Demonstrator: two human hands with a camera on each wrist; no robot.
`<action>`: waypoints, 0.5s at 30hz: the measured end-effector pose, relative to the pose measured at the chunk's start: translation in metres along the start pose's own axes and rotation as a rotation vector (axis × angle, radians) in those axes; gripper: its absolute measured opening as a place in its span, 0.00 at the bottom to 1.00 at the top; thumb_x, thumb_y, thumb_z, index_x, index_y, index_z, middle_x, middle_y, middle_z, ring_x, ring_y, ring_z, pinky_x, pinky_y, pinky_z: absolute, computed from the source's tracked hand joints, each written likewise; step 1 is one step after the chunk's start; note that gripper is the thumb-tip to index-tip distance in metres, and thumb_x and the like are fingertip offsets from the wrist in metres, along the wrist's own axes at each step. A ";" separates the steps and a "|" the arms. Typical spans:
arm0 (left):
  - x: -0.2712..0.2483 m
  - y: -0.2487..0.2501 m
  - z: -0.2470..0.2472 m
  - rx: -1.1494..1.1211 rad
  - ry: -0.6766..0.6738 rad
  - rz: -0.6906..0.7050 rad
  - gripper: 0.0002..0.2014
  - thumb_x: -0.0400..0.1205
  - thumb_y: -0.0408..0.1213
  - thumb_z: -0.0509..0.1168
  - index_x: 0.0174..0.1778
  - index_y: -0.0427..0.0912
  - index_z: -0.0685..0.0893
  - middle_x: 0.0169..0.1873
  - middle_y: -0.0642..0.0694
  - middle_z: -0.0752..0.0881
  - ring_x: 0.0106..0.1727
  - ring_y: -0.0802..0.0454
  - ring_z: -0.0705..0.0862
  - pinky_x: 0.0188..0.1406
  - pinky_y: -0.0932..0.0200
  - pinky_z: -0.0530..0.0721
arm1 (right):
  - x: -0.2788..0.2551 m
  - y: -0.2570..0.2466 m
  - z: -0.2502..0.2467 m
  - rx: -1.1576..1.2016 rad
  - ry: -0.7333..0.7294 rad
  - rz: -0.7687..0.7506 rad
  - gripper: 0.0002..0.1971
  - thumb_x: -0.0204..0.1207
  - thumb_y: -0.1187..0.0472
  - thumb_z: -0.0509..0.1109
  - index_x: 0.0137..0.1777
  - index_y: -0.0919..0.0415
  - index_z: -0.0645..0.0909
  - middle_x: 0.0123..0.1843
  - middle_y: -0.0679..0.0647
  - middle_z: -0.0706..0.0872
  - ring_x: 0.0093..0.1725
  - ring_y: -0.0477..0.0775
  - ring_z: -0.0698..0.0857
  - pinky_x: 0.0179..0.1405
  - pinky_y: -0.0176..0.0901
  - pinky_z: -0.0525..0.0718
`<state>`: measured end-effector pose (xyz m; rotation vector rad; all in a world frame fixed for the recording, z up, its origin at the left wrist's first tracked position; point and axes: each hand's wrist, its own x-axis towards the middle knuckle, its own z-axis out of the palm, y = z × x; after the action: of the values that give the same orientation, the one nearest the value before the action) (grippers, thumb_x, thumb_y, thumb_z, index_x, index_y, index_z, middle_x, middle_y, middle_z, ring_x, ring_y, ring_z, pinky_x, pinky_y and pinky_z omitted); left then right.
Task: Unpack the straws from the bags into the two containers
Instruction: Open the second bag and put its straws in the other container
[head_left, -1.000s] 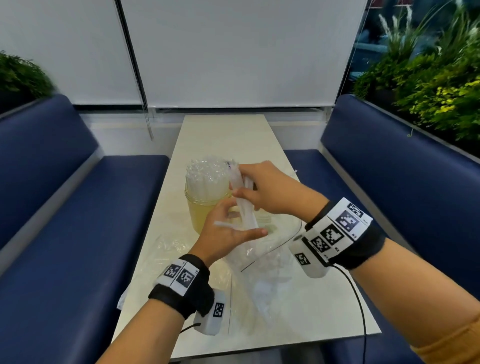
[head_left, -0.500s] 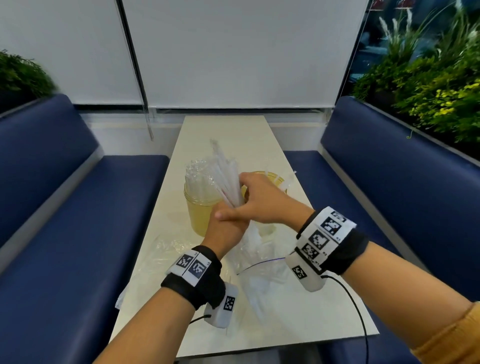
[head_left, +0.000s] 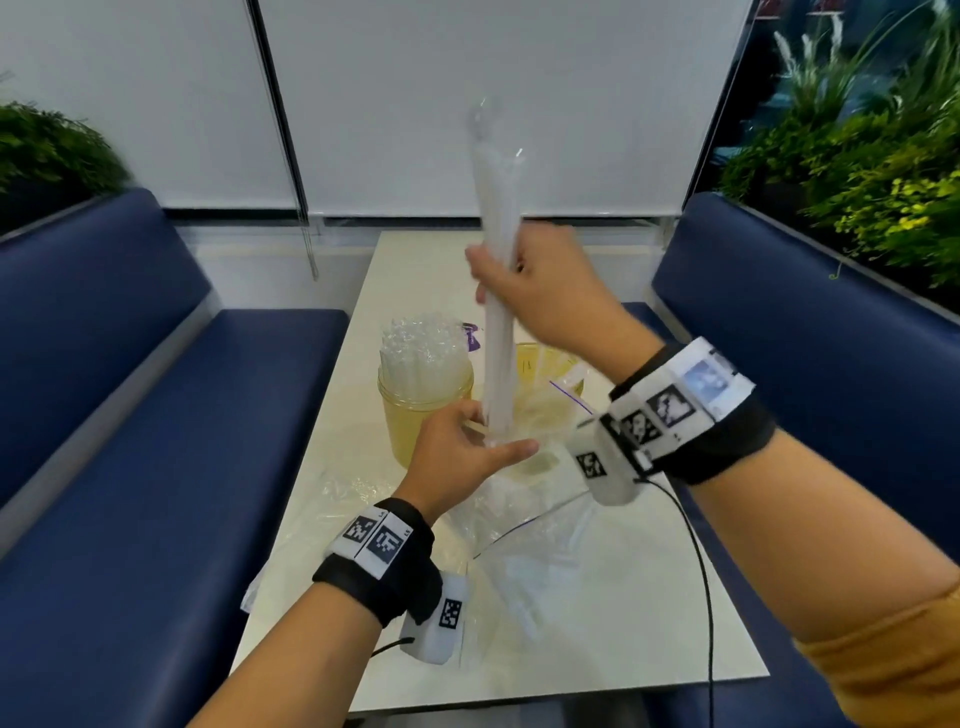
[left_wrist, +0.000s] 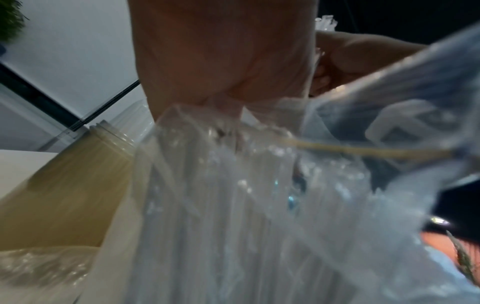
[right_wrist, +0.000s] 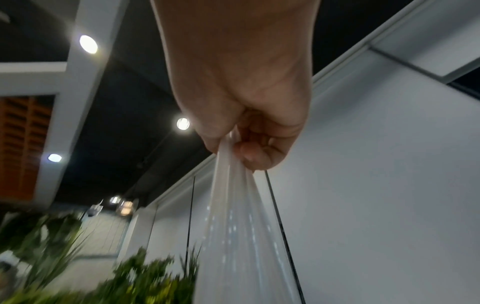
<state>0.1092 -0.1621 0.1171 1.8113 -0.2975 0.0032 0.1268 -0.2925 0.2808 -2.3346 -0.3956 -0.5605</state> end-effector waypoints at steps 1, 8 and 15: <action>0.000 -0.002 -0.002 0.005 0.014 -0.020 0.22 0.61 0.54 0.87 0.40 0.47 0.86 0.43 0.53 0.92 0.41 0.50 0.90 0.49 0.48 0.90 | 0.010 -0.001 -0.011 0.043 0.039 -0.002 0.17 0.85 0.50 0.66 0.43 0.61 0.86 0.32 0.48 0.91 0.28 0.38 0.85 0.32 0.37 0.81; -0.003 -0.015 -0.012 0.038 0.080 -0.078 0.11 0.72 0.42 0.83 0.45 0.48 0.88 0.49 0.52 0.92 0.39 0.57 0.88 0.40 0.65 0.87 | 0.055 0.064 -0.030 0.177 0.120 0.116 0.14 0.83 0.47 0.68 0.44 0.55 0.87 0.42 0.52 0.94 0.44 0.60 0.92 0.41 0.60 0.92; -0.001 -0.017 -0.017 0.033 0.105 -0.085 0.05 0.78 0.42 0.77 0.47 0.48 0.90 0.49 0.53 0.92 0.47 0.47 0.90 0.44 0.61 0.87 | 0.042 0.154 0.039 0.082 -0.172 0.286 0.13 0.79 0.50 0.75 0.54 0.59 0.90 0.51 0.55 0.92 0.51 0.55 0.91 0.52 0.56 0.91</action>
<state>0.1144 -0.1415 0.1048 1.8484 -0.1463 0.0439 0.2397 -0.3698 0.1896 -2.3129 -0.1536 -0.2026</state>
